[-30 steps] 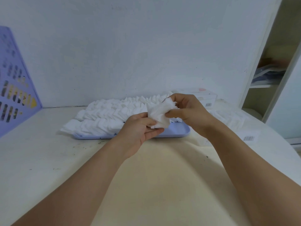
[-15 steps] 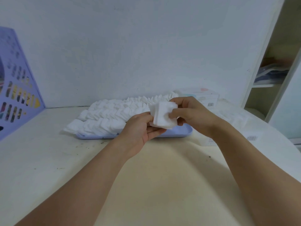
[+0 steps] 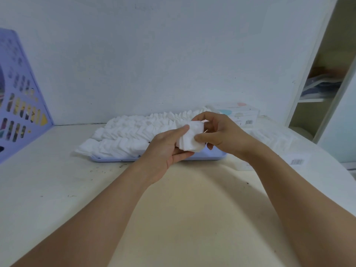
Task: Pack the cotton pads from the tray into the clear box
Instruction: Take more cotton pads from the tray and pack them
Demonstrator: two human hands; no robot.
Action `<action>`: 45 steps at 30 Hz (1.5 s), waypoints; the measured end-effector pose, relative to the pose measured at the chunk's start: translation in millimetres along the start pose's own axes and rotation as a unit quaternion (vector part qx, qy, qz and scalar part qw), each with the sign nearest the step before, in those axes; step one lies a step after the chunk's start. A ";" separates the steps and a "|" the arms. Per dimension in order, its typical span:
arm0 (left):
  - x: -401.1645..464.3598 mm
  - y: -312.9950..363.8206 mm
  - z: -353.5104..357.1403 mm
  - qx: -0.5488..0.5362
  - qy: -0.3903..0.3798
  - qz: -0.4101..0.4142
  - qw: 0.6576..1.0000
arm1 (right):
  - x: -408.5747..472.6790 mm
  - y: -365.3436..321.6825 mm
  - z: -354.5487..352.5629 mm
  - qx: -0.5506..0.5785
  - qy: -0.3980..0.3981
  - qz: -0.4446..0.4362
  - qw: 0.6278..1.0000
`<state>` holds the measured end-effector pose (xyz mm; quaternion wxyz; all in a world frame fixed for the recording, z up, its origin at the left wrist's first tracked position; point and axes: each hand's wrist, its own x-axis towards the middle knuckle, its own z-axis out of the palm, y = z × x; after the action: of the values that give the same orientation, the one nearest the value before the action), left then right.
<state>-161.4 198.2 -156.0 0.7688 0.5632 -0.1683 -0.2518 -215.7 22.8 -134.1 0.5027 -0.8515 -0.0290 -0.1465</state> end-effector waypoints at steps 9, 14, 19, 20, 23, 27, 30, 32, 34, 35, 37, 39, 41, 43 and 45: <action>-2.7 -1.6 0.7 -0.230 -0.038 -0.090 0.968 | -2.2 -7.2 28.7 0.058 0.064 -0.029 0.996; -4.3 -4.4 1.7 -0.198 -0.118 -0.137 0.963 | -11.1 -7.5 44.6 -0.059 -0.007 -0.075 0.995; -1.6 -4.4 -4.5 -0.150 -0.084 -0.119 0.978 | -11.2 -10.6 36.5 -0.064 -0.049 -0.099 0.992; -1.6 -4.8 -5.6 -0.158 -0.082 -0.122 0.977 | -11.1 -10.2 37.1 -0.046 -0.057 -0.102 0.992; -1.1 -4.6 -7.4 -0.203 -0.089 -0.119 0.968 | -10.4 -10.0 29.6 0.028 -0.063 -0.100 0.993; -0.6 -3.1 -8.0 -0.270 -0.113 -0.110 0.950 | -7.4 -10.8 20.5 0.087 -0.058 -0.102 0.989; -1.3 -4.0 -5.9 -0.275 -0.124 -0.105 0.948 | -6.8 -9.4 27.7 0.088 -0.055 -0.108 0.989; -1.5 -5.4 -3.3 -0.252 -0.121 -0.096 0.955 | -7.2 -7.6 30.6 0.080 -0.051 -0.110 0.989; -0.3 -7.0 -1.4 -0.214 -0.105 -0.091 0.967 | -7.3 -7.0 30.0 0.072 -0.050 -0.105 0.991; 0.6 -7.7 -0.4 -0.195 -0.094 -0.092 0.972 | -7.3 -7.1 29.0 0.063 -0.052 -0.103 0.991; 2.1 -7.8 0.2 -0.164 -0.068 -0.098 0.979 | -6.9 -6.8 25.7 0.036 -0.060 -0.099 0.993; 2.8 -6.9 -0.6 -0.130 -0.042 -0.102 0.985 | -6.4 -5.8 21.7 0.006 -0.066 -0.096 0.993; 2.2 -5.5 -2.9 -0.082 -0.033 -0.101 0.991 | -5.9 -4.8 18.9 -0.023 -0.063 -0.095 0.993; 1.3 -4.3 -5.7 -0.070 -0.034 -0.100 0.992 | -5.2 -3.4 18.2 -0.039 -0.061 -0.093 0.993; -0.4 -3.4 -6.4 -0.086 -0.046 -0.105 0.990 | -4.8 -2.0 20.1 -0.031 -0.065 -0.085 0.994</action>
<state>-159.0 202.6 -161.2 0.7751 0.4973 -0.1207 -0.3705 -216.2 41.6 -142.8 0.4592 -0.8686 -0.1293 -0.1341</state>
